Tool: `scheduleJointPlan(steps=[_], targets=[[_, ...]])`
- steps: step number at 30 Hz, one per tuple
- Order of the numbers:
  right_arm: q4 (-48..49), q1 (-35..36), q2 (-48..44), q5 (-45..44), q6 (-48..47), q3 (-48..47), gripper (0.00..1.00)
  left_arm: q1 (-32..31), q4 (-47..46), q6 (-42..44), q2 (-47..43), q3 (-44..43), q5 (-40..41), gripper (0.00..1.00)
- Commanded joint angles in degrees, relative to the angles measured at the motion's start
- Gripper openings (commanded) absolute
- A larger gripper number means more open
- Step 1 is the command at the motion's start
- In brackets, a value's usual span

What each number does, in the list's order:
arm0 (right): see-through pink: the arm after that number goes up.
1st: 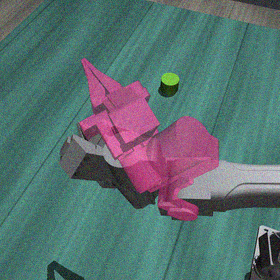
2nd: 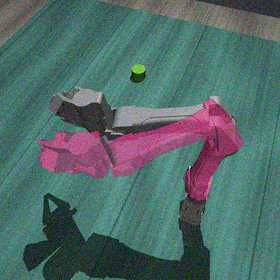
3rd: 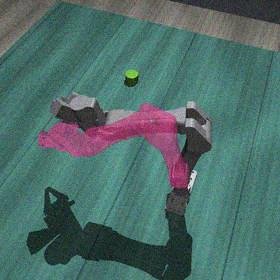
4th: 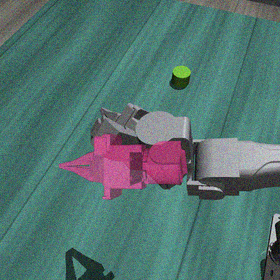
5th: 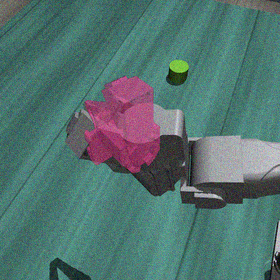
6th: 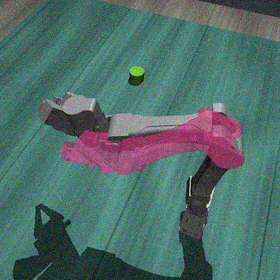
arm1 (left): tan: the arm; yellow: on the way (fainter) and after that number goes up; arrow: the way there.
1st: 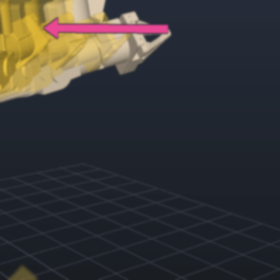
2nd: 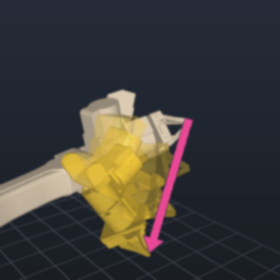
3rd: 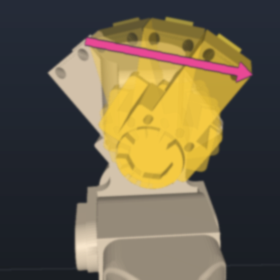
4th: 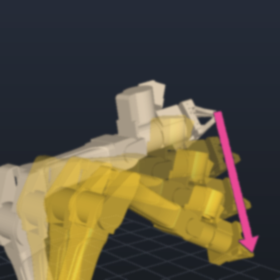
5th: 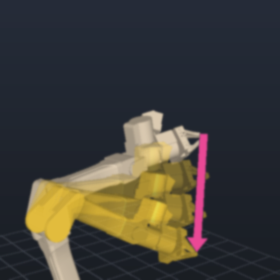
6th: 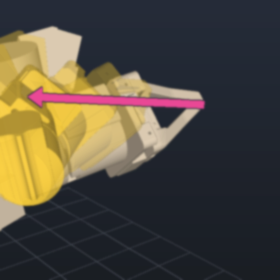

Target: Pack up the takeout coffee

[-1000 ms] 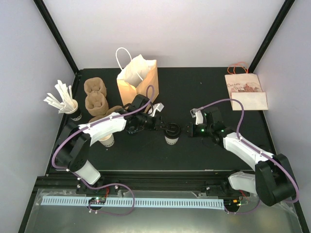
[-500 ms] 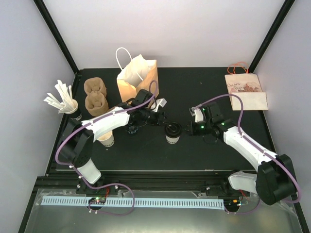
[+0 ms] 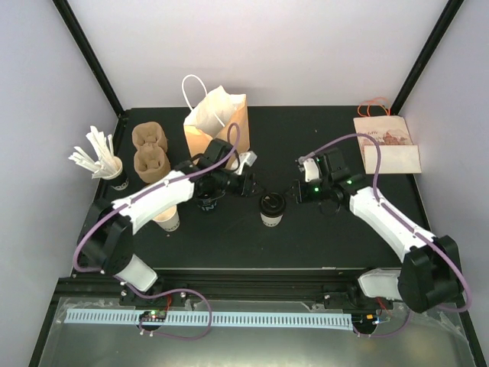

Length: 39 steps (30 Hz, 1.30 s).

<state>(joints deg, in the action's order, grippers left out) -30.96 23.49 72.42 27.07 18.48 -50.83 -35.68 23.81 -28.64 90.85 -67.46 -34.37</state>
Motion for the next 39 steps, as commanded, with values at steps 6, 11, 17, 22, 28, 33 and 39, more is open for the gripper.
scheduleJointPlan(steps=[6,11,17,22,28,33,39], targets=[[1.68,-0.26,9.62,3.4,-3.89,-7.33,0.29,-4.68,-14.91,-14.28,-12.12,19.67,-2.71,0.35],[3.74,-1.35,12.51,7.27,-4.07,-7.49,0.28,-6.83,-22.84,-19.16,-10.78,22.83,-3.31,0.31],[4.97,-1.69,13.87,8.82,-3.91,-6.94,0.24,-6.71,-26.18,-21.08,-7.44,24.49,-2.4,0.28],[5.38,-1.7,13.27,10.01,-3.56,-5.27,0.23,-5.87,-27.02,-20.61,-4.93,23.48,-2.46,0.26],[5.3,-1.7,11.56,10.04,-3.03,-2.66,0.23,-3.83,-25.54,-18.54,-2.58,21.32,-2.87,0.26],[4.76,-1.69,9.72,9.51,-2.45,-1.33,0.23,-1.48,-23.83,-16.39,-1.62,20.09,-3.3,0.25],[2.9,-1.69,7.76,7.33,-1.5,-0.57,0.23,0.98,-21.64,-13.8,-0.85,18.32,-3.66,0.25]])
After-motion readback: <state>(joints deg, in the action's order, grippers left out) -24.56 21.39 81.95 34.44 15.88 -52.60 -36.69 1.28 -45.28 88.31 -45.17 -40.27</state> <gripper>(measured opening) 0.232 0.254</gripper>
